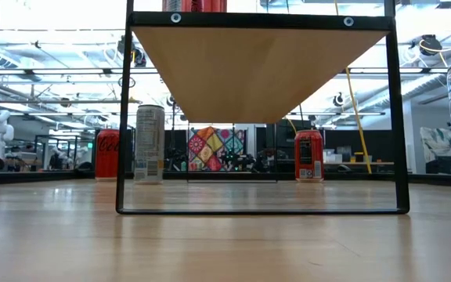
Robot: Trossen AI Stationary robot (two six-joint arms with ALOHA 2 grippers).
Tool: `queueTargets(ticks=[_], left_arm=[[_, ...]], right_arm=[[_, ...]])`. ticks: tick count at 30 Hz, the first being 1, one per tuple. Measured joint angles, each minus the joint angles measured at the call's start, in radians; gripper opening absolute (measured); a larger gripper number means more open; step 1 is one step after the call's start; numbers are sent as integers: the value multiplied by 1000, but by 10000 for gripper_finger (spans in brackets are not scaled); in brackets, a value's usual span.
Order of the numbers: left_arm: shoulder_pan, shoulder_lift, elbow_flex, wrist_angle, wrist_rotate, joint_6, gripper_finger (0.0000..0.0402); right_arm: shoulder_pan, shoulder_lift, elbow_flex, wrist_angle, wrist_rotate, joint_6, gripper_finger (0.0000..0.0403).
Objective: Place canned beverage on shelf
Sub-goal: Put the orange soda can on the shelf aligned with the other orange soda can
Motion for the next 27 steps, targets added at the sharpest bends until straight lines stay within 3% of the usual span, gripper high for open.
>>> queueTargets(ticks=[7,14,27], left_arm=[[46,-29,51,9,-15,39,22],[86,-38,51,6,-15,160,22],[199,-38,51,6,-8,360,22]], right_arm=[[-38,-40,0,-13,232,0,38],[-128,-28,0,-29,229,36,38],[-252,-19,0,-109,218,275,38]])
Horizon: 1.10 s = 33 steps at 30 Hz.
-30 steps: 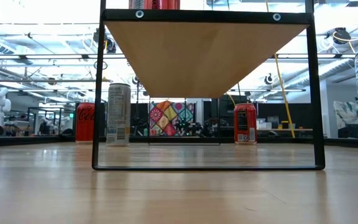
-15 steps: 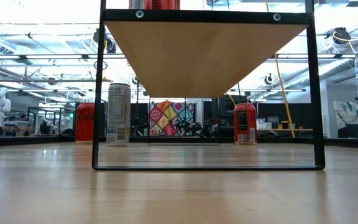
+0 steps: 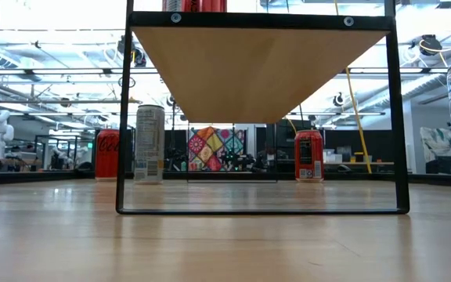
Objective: Place canned beverage on shelf
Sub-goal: Put the orange soda can on the shelf aligned with the other orange soda can
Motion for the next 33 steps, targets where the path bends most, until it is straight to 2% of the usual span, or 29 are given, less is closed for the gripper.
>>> queueTargets(ticks=[8,12,16,22,27,33], left_arm=[[50,-3,-1,0,3,71,22],[76,-7,-1,0,3,88,22],[91,-9,-1,-4,3,95,22],[97,-11,-1,-52,3,87,22],[104,-11,-1,-60,3,76,22],[104,-11,-1,-60,3,58,22]], right_arm=[[11,0,0,-228,-194,184,38],[43,-1,0,-329,-256,318,38],[131,-5,0,-370,-260,458,41],[323,-4,0,-369,-277,498,70],[461,-4,0,-371,-271,464,111],[625,-5,-22,-338,-205,456,178]])
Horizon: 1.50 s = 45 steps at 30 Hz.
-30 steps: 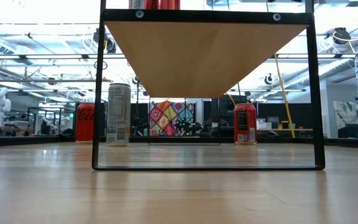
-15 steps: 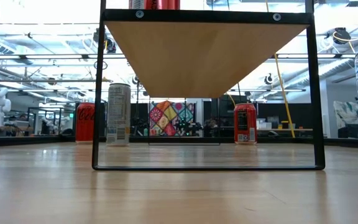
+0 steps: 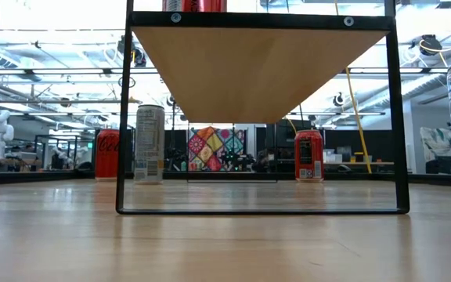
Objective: Place canned beverage on shelf
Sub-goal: Put the orange soda can on the shelf aligned with the other orange soda can
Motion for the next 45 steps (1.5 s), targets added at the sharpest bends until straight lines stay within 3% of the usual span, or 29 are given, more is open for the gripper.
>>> queueTargets(ticks=[5,10,19,28,34,45], left_arm=[[0,0,0,0,0,-2,22],[0,0,0,0,0,-52,22],[-2,0,0,1,33,-105,22],[-2,0,0,1,33,-131,22],[-2,1,0,0,29,-184,22],[-2,1,0,0,21,-185,22]], right_arm=[[116,0,-89,85,34,-49,242],[227,1,-226,312,33,-64,292],[413,30,-408,517,35,-148,331],[448,63,-510,690,46,-288,364],[448,141,-512,691,67,-399,385],[448,275,-512,711,66,-483,387]])
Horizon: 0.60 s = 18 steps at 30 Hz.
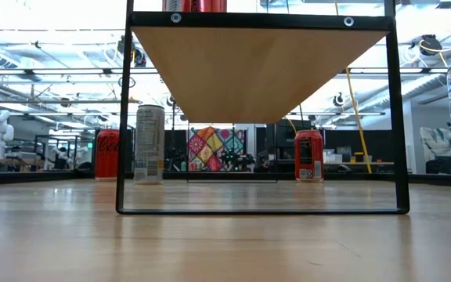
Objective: Place canned beverage on shelf
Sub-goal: Put the orange soda can on the shelf aligned with the other orange soda can
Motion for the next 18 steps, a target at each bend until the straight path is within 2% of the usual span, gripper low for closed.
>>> queueTargets(ticks=[18], left_arm=[[0,0,0,0,-4,-24,22]], right_arm=[[-3,94,0,0,0,-65,377]])
